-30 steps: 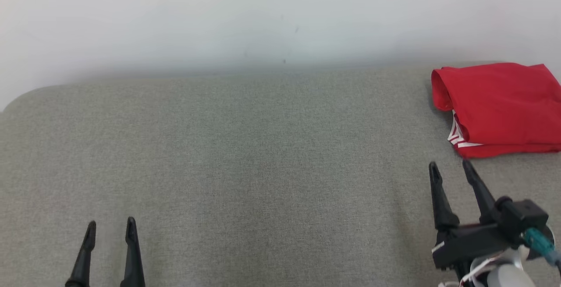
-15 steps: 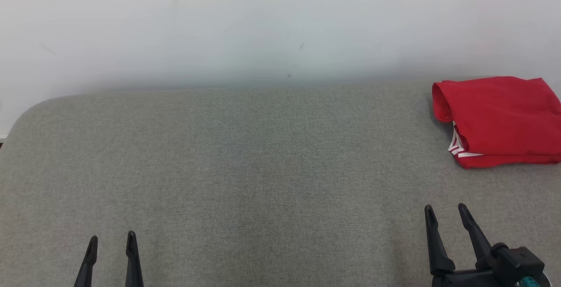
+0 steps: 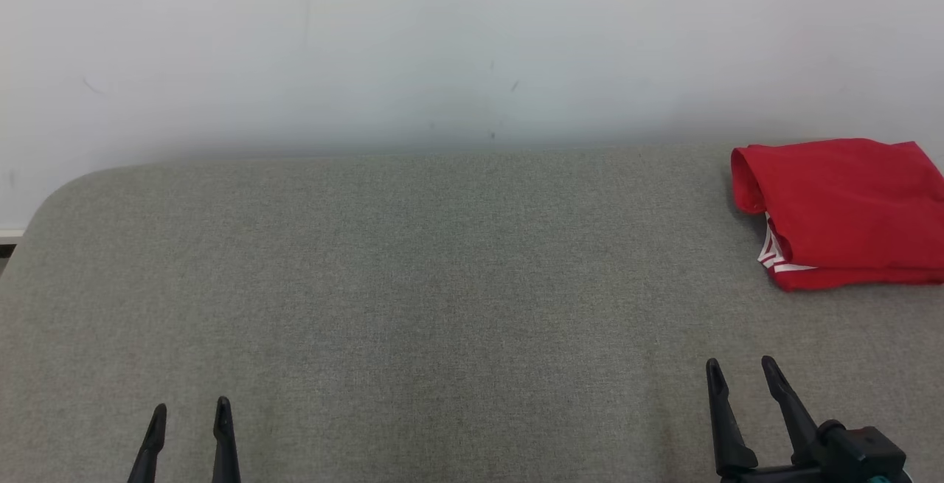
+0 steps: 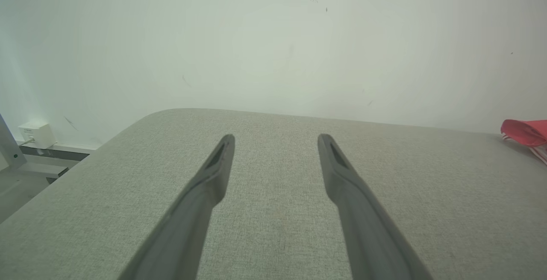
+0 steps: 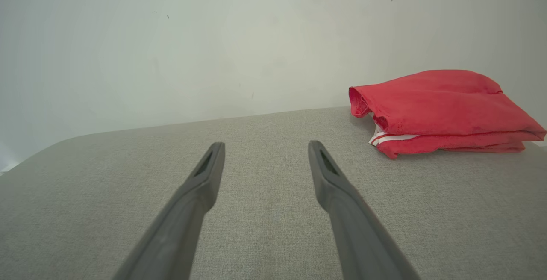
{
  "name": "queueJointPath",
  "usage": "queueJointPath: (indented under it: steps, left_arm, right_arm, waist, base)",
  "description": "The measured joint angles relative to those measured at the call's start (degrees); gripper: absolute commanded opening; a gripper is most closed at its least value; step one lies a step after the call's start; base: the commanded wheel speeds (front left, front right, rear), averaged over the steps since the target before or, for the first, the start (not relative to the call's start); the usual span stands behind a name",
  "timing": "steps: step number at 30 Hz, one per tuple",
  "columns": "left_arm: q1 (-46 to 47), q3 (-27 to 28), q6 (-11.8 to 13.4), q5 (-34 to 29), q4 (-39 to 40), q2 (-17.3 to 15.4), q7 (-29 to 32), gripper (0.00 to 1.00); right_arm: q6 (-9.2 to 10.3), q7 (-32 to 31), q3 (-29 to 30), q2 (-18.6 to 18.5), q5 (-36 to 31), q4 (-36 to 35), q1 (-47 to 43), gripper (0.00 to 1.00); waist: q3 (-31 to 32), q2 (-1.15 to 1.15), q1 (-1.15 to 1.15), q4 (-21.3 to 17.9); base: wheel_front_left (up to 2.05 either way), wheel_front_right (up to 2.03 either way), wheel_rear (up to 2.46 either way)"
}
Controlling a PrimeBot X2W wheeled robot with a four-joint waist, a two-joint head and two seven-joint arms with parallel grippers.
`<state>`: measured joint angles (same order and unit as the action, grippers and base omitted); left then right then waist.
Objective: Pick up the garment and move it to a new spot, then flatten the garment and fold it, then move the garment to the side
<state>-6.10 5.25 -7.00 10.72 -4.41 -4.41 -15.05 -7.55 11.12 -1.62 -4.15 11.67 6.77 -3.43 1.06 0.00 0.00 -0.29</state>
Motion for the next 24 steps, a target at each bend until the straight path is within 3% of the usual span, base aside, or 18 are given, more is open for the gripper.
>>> queueJointPath:
  steps: [7, 8, 13, 24]
  left_arm:
    - [0.0, 0.1, 0.0, 0.0, -0.3, 0.3, 0.0, 1.00]
    - [0.0, 0.1, 0.0, 0.0, -0.4, 0.4, 0.0, 0.00]
    - [-0.1, 0.0, -0.1, 0.3, -3.0, 0.7, 0.3, 0.00]
    - [0.6, 0.2, -0.1, 11.9, -4.2, 0.8, 3.6, 0.00]
  right_arm:
    - [0.00, 0.2, -0.7, 0.0, 0.4, 0.5, 0.1, 1.00]
    - [0.00, 0.2, -0.7, 0.0, 0.4, 0.7, 0.0, 0.00]
    - [0.00, -0.1, -0.8, 0.1, 0.7, 3.1, -1.2, 0.00]
    - [0.00, -2.4, -0.2, 0.1, 12.7, 3.8, -0.4, 0.00]
  waist:
    - [-0.1, 0.00, 0.00, 0.1]
    - [-0.1, 0.00, 0.00, 0.2]
    - [-0.1, 0.00, 0.00, 0.2]
    - [-0.2, 0.00, 0.01, 0.2]
  base:
    - [0.00, 0.00, 0.00]
    - [0.00, 0.00, 0.00]
    - [0.00, 0.00, 0.00]
    - [0.00, 0.00, 0.00]
